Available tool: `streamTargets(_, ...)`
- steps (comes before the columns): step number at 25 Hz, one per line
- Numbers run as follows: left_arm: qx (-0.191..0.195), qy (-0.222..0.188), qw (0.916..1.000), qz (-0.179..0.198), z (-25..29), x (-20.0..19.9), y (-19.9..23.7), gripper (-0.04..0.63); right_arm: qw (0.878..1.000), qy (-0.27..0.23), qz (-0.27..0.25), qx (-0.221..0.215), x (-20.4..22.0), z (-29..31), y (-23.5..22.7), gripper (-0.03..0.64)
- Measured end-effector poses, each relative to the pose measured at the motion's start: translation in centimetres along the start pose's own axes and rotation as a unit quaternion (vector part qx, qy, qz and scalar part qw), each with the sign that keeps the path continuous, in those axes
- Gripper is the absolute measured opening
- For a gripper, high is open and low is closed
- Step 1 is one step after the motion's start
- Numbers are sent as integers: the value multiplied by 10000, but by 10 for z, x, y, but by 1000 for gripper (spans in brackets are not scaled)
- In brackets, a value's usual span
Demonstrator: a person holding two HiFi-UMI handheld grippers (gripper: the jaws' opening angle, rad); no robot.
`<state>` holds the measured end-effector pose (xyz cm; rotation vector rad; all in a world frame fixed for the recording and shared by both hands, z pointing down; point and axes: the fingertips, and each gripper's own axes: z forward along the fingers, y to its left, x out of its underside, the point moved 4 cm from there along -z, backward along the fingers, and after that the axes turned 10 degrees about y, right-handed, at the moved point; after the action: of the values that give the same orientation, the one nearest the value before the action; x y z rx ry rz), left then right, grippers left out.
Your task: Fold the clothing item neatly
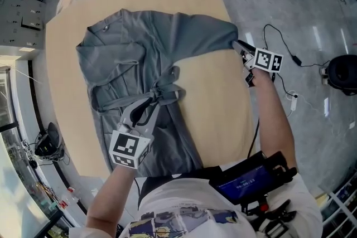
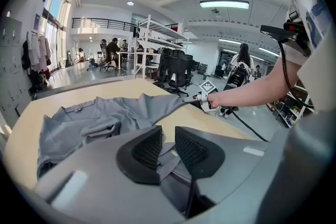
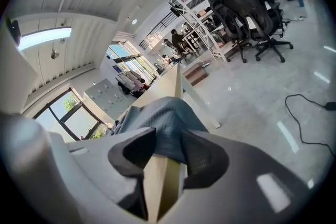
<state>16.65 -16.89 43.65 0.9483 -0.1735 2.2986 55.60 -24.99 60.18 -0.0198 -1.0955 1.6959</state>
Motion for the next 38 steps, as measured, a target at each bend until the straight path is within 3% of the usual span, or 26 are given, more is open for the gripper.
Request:
streamTargets(3, -28, -48, 10000, 33, -3, 0, 0, 83, 10000, 11, -16, 19, -2, -2, 1, 149)
streamTargets(14, -182, -150, 9996, 180, -17, 12, 3, 72, 9968, 29, -260, 756, -8, -12, 5, 28)
streamTargets(19, -230, -147, 9996, 86, -27, 22, 5, 69, 9942, 48, -449, 978, -13, -14, 12, 18)
streamTargets(28, -336, -342, 9988, -11, -45, 32, 11, 69, 9931, -44, -626, 994, -32, -11, 40, 17)
streamTargets(38, -360, -450, 9982, -134, -66, 57, 23, 69, 9904, -44, -1021, 926, -44, 11, 100, 17)
